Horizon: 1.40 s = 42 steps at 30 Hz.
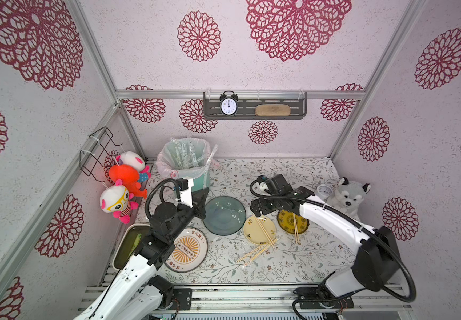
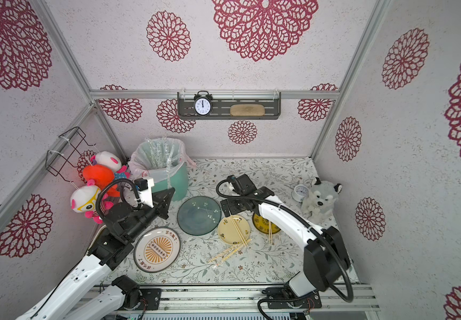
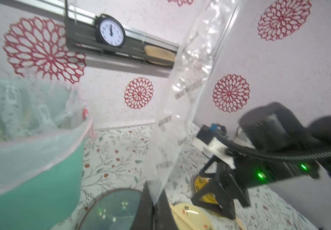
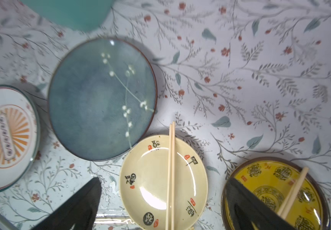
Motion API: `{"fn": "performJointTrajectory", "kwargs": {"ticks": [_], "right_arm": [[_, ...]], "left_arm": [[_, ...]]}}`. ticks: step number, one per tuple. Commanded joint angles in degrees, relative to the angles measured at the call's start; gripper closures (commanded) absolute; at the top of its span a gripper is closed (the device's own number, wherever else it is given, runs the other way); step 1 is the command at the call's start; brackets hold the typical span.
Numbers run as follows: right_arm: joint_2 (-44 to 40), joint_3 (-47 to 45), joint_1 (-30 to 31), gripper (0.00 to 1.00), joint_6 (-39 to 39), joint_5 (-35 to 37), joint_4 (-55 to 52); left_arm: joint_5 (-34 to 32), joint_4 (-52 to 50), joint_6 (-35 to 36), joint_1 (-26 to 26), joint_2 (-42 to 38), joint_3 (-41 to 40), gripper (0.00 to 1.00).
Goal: Remove the packaging of disposable chopsticks
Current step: Place the disposable chopsticks on the plate, then place the packet bag in the trash bin.
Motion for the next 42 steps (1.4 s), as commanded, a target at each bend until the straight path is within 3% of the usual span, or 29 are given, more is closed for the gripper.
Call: {"fn": "performJointTrajectory", "kwargs": {"ticks": [1, 7, 10, 16, 20, 22, 33, 34, 36, 39, 42], "right_arm": [[-5.39, -6.74, 0.14, 0.01, 2.06, 0.17, 13.64], [-9.97, -13.47, -0.04, 0.01, 1.28, 0.53, 22.37], [-11.26, -14.36, -0.08, 0.01, 0.67, -1.05, 23.44], [-13.88, -15.98, -0.21, 0.01, -0.45, -2.30, 21.76], [-16.55, -18.45, -0.21, 0.01, 0.38, -1.82, 23.20], [-17.26, -18.98, -0.21, 0.01, 0.67, -1.90, 23.44], [-20.92, -20.61, -0.21, 0.01, 1.42, -2.66, 24.13], [-20.92, -20.68, -0.21, 0.01, 1.43, -2.72, 24.15], [-20.52, -20.65, -0.21, 0.01, 1.29, -2.55, 24.09], [-19.58, -20.58, -0.21, 0.01, 1.17, -2.54, 24.20], [-19.21, -20.49, -0.21, 0.01, 1.11, -2.80, 24.31]], "left_arm": [[-4.90, -11.44, -0.10, 2.96, 5.70, 8.81, 1.00], [-9.32, -38.40, -0.57, 9.18, 22.92, 33.19, 1.00], [-10.67, -45.41, -0.81, 12.15, 28.83, 41.29, 1.00], [-9.51, -50.59, -1.07, 16.53, 38.80, 50.89, 1.00], [-9.50, -51.36, -0.41, 17.90, 40.55, 53.38, 1.00], [-8.61, -52.44, 0.12, 18.72, 41.71, 54.84, 0.93], [-5.93, -59.63, 2.70, 21.51, 53.33, 67.00, 0.95], [-6.10, -60.77, 2.79, 21.52, 54.22, 68.18, 0.92], [-6.95, -62.80, 2.90, 21.53, 55.55, 70.14, 0.76], [-9.00, -63.23, 3.37, 21.62, 56.01, 71.34, 0.44], [-8.81, -63.07, 4.08, 21.62, 55.98, 72.17, 0.30]]}}
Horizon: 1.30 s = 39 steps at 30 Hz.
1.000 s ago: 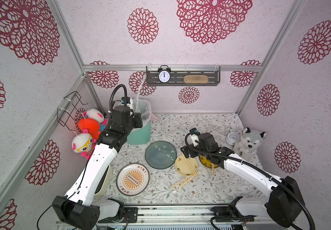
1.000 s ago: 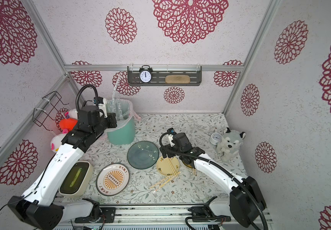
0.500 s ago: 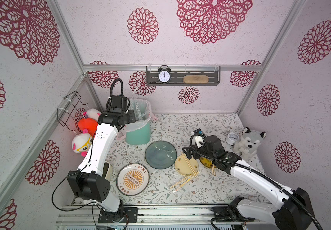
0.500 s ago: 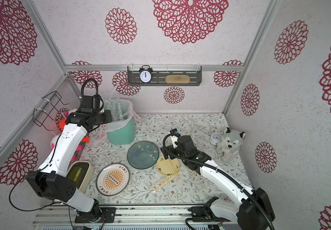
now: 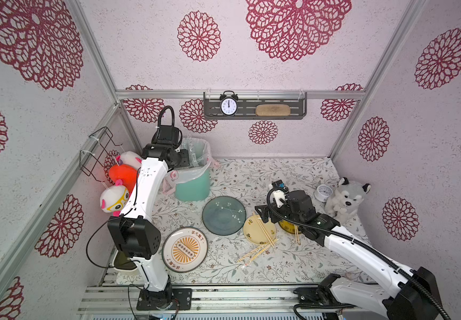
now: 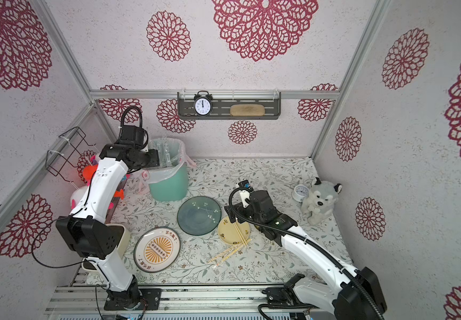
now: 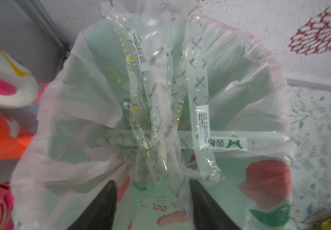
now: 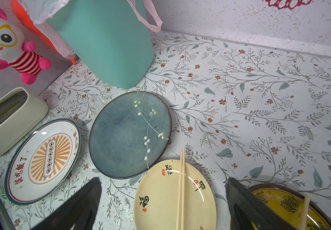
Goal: Remove the packaging of disposable chopsticks
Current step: Place the packet bag in the trash bin.
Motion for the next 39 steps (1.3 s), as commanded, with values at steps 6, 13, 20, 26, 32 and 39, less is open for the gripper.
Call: {"fn": "performJointTrajectory", "kwargs": {"ticks": [6, 13, 20, 26, 32, 39], "right_arm": [[-0.21, 0.35, -0.15, 0.01, 0.40, -0.82, 2.19], [0.04, 0.38, -0.15, 0.01, 0.38, -1.03, 2.19], [0.28, 0.25, -0.15, 0.01, 0.09, -0.84, 2.34], [1.19, 0.50, -0.23, 0.01, -0.23, -0.93, 2.30], [1.45, 0.43, -0.24, 0.01, -0.28, -1.17, 2.02], [0.88, -0.27, -0.23, 0.01, 0.77, -0.08, 2.70]], "left_arm": [[-0.51, 0.47, 1.19, 0.32, -2.49, 1.63, 0.16], [-1.14, 1.29, 1.27, -0.03, -3.27, 1.62, 0.05], [-2.45, 7.34, 0.91, -3.18, -9.65, -7.55, 0.60], [-2.25, 11.48, 1.64, -5.03, -14.66, -11.32, 0.99], [-4.42, 9.36, 2.26, -4.77, -11.43, -8.54, 0.64], [-2.05, 18.78, 0.99, -7.91, -18.49, -17.50, 0.02]]}}
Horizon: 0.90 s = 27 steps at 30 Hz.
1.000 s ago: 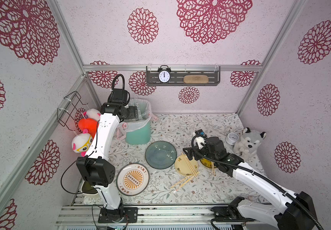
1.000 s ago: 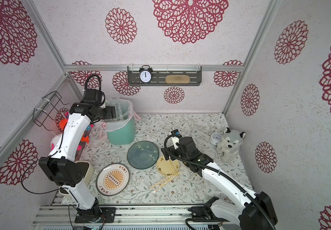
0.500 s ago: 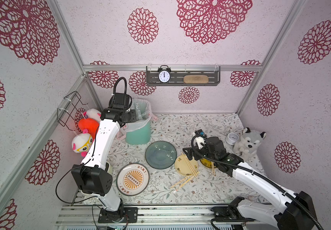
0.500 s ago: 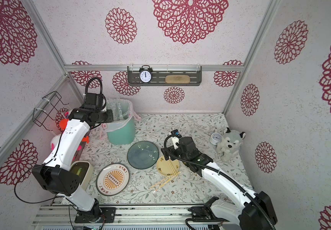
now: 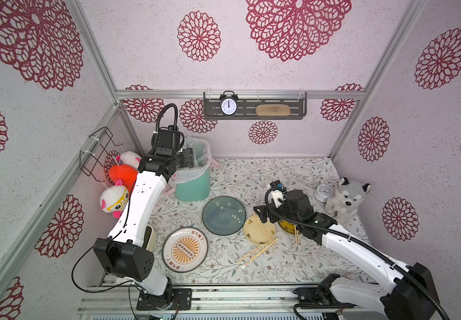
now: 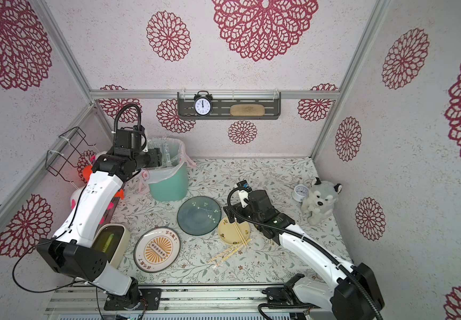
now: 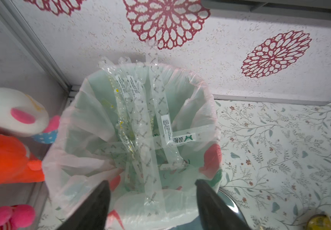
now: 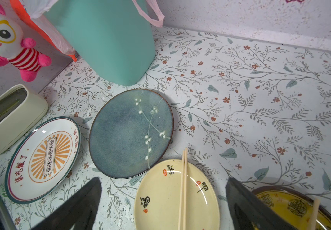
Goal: Remove the packaging of disposable chopsticks
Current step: Place the packet bag in the trash bin.
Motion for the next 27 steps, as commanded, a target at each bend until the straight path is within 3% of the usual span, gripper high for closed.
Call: {"fn": "performJointTrajectory", "kwargs": {"ticks": [1, 5, 9, 12, 16, 20, 27], "right_arm": [[-1.16, -0.82, -0.19, 0.01, 1.50, 2.24, 2.44], [-4.37, -3.61, -0.54, 0.01, 2.02, 4.42, 5.11], [-8.29, -6.27, -0.63, 0.01, 3.43, 0.80, 7.11], [-8.62, -6.15, -0.39, 0.01, 6.57, -0.23, 3.25], [-9.68, -8.20, 3.88, 0.01, 12.01, 5.99, -2.69], [-13.54, -12.15, 8.55, 0.01, 17.53, 11.26, -6.32], [-20.58, -13.34, 16.30, 0.01, 27.90, 17.82, -20.40]], "left_arm": [[-0.14, 6.99, -0.59, -3.76, -7.28, -5.50, 0.02], [1.30, 15.98, -3.29, -7.74, -17.97, -17.16, 0.02], [3.73, 21.88, -5.85, -13.46, -26.53, -28.24, 0.02], [6.03, 23.04, -5.96, -19.34, -29.46, -34.10, 0.02], [12.26, 27.75, -7.08, -24.14, -31.56, -42.90, 0.02], [11.05, 29.72, -7.40, -28.63, -30.48, -48.73, 0.20], [8.83, 35.32, -9.77, -34.41, -29.11, -59.53, 0.40]]}}
